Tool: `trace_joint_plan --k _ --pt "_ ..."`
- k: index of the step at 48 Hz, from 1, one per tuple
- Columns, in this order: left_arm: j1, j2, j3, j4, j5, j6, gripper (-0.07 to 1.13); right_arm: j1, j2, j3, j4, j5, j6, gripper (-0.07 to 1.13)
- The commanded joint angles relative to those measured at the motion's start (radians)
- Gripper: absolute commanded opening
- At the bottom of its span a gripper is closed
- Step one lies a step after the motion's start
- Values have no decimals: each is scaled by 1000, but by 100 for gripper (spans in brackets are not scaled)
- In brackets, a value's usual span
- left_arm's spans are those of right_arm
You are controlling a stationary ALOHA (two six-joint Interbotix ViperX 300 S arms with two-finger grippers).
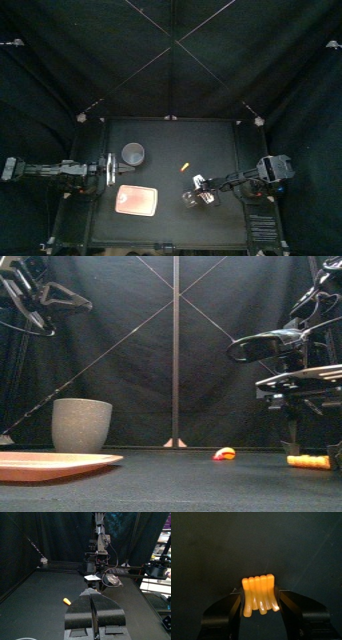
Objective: Pick the fries then place it on the pink plate
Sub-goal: Place fries on the pink plate
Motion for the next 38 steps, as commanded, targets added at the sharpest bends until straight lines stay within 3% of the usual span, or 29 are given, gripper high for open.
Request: trace_joint_plan --k 1,13,21,38 --pt "2 6 -15 -8 -8 -2 0 -8 -8 -17 5 -11 2 66" --pt "2 6 -14 -12 -8 0 0 -8 -29 -86 6 -29 26 64" --pt "2 6 -20 -12 -9 3 0 -12 -14 -212 21 -137 77 64" --pt "51 6 -25 -12 -9 0 0 -15 253 -589 17 -215 160 64"
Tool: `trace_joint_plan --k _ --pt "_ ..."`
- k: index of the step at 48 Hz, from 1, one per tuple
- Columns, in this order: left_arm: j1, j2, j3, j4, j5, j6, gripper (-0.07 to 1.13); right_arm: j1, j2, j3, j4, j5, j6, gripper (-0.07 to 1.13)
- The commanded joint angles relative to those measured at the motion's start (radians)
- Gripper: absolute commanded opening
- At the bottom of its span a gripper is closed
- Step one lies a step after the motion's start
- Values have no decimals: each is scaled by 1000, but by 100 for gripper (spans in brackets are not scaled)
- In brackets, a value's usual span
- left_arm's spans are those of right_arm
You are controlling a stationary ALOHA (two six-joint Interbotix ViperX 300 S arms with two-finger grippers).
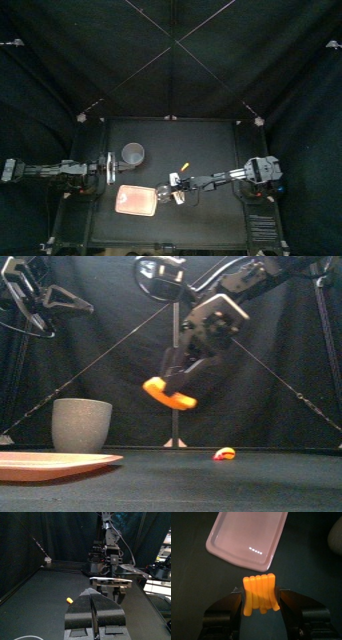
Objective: Pick the fries then place it on the pink plate
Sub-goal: Place fries on the pink plate
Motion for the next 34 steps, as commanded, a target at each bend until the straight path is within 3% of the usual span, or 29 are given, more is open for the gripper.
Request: trace_joint_plan --k 1,11,25,34 --pt "11 3 -23 -2 -9 -2 0 2 78 -149 2 -6 9 64" --pt "15 3 -18 -2 -3 3 0 12 242 -353 6 3 35 64" --pt "35 -3 -9 -3 6 3 0 31 388 -611 9 140 38 65" --pt "49 -6 -2 -2 6 0 0 31 439 -696 41 170 40 80"
